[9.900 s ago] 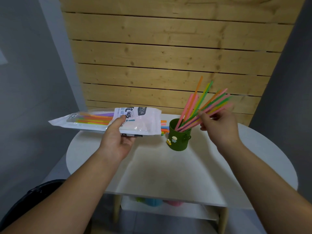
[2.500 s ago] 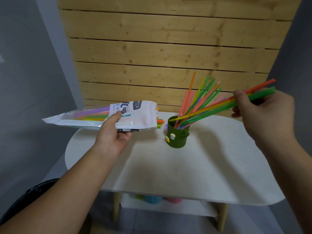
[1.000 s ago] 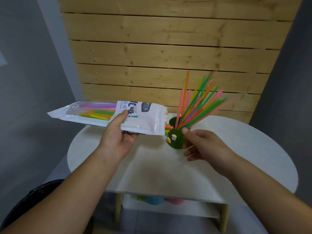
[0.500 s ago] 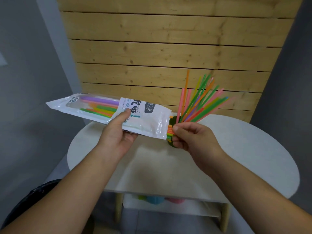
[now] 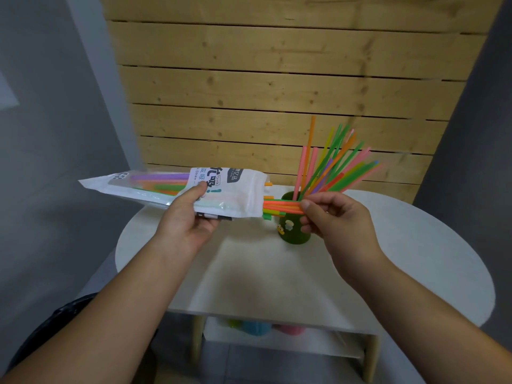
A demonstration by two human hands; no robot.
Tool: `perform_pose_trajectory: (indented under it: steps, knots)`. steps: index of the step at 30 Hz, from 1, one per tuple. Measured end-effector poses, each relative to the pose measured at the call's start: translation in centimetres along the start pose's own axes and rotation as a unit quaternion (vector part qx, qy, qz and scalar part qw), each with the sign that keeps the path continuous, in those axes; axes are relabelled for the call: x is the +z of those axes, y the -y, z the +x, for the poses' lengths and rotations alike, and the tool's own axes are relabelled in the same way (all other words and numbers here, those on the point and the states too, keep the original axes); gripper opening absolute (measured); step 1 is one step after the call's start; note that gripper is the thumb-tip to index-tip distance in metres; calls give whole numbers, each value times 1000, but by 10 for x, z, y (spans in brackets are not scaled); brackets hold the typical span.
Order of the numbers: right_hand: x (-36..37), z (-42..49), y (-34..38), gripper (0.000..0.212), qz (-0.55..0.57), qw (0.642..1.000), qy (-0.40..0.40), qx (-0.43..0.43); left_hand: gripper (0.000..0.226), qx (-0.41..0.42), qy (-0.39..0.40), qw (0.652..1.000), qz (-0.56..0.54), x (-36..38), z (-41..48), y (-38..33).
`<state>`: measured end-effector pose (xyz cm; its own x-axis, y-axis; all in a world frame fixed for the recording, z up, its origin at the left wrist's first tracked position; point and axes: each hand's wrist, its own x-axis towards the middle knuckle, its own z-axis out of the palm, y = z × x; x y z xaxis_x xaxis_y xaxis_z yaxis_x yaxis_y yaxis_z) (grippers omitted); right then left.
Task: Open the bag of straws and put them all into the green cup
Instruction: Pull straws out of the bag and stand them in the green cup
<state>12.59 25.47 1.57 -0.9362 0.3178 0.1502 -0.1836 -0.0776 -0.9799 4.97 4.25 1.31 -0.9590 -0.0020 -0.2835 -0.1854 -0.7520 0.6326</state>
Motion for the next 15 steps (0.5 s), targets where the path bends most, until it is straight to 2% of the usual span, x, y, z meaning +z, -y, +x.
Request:
perform_pose_trajectory:
  steps: [2, 5, 7, 11, 15]
  knots:
    - [1, 0, -1, 11, 22, 1000, 6, 10, 24, 1, -3, 1000, -2, -1, 1, -2]
    - [5, -2, -4, 38, 61, 997, 24, 35, 19, 0, -10, 1000, -11, -2, 1, -5]
    - [9, -6, -9, 52, 30, 997, 38, 52, 18, 1, -11, 1000, -17, -3, 1, -6]
    - [21, -13, -16, 34, -50, 992, 91, 70, 22, -7, -7, 1000, -13, 0, -2, -1]
    - [38, -9, -14, 38, -33, 997, 42, 63, 21, -15, -13, 1000, -9, 0, -4, 4]
